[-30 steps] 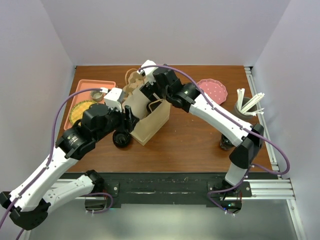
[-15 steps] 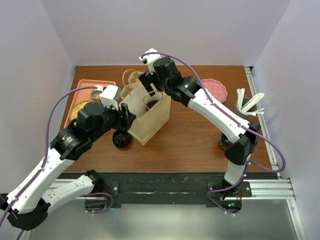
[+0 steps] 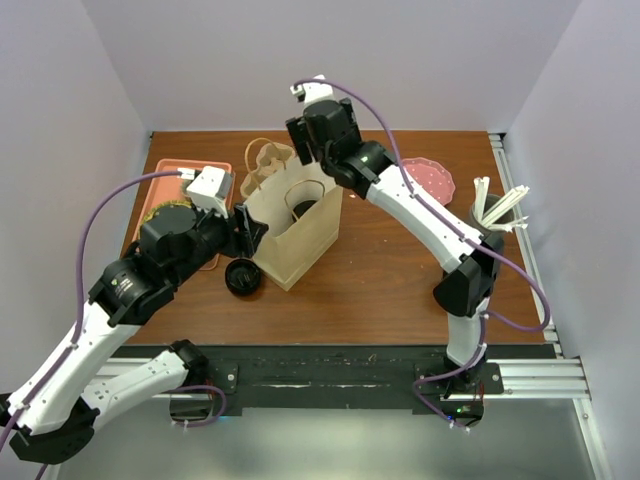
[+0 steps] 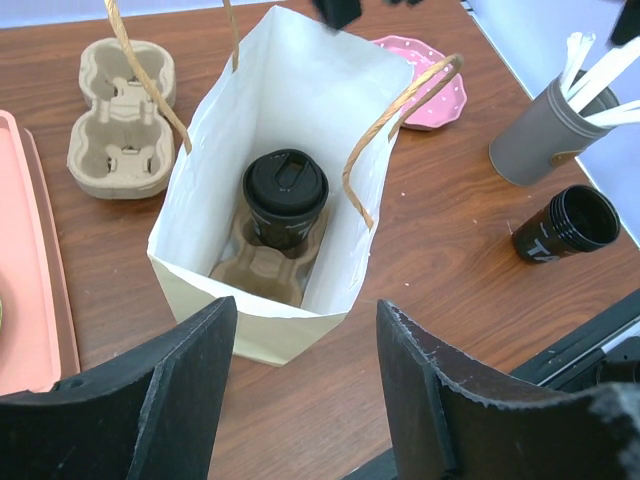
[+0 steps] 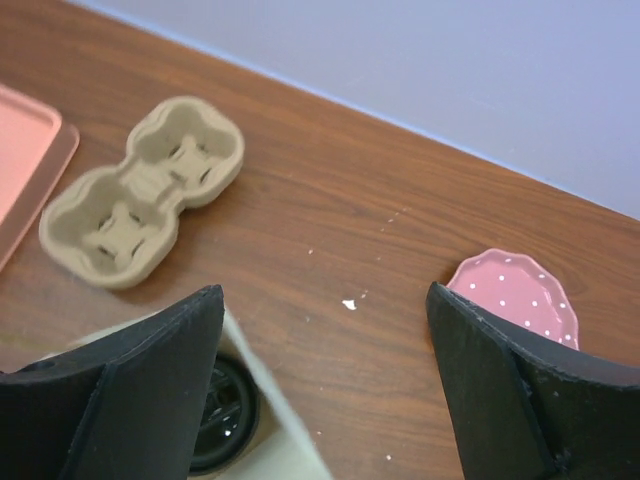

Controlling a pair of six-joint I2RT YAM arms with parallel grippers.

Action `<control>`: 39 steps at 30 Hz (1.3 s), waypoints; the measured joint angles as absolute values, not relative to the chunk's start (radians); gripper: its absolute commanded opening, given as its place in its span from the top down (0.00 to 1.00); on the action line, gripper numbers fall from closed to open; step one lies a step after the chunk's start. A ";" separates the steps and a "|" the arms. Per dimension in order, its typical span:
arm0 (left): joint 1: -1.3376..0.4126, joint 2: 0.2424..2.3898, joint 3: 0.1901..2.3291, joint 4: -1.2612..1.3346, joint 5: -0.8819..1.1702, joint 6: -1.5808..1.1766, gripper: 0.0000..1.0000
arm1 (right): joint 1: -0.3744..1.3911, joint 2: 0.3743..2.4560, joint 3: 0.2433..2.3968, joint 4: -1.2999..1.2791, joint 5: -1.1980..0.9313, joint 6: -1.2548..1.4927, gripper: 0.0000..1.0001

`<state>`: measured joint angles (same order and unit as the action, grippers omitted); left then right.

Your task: Pack the takeout coffee

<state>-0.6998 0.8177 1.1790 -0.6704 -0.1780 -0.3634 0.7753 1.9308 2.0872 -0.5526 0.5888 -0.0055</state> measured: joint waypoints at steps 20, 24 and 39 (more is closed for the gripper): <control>-0.700 0.827 1.214 -0.617 -0.057 -0.352 0.37 | 0.117 1.467 1.860 -0.949 0.511 0.243 0.55; -0.700 0.817 1.214 -0.621 -0.034 -0.350 0.36 | 0.072 1.480 1.781 -0.980 0.455 0.242 0.59; -0.700 0.833 1.228 -0.660 0.013 -0.317 0.36 | 0.023 1.598 1.718 -0.964 0.333 0.165 0.61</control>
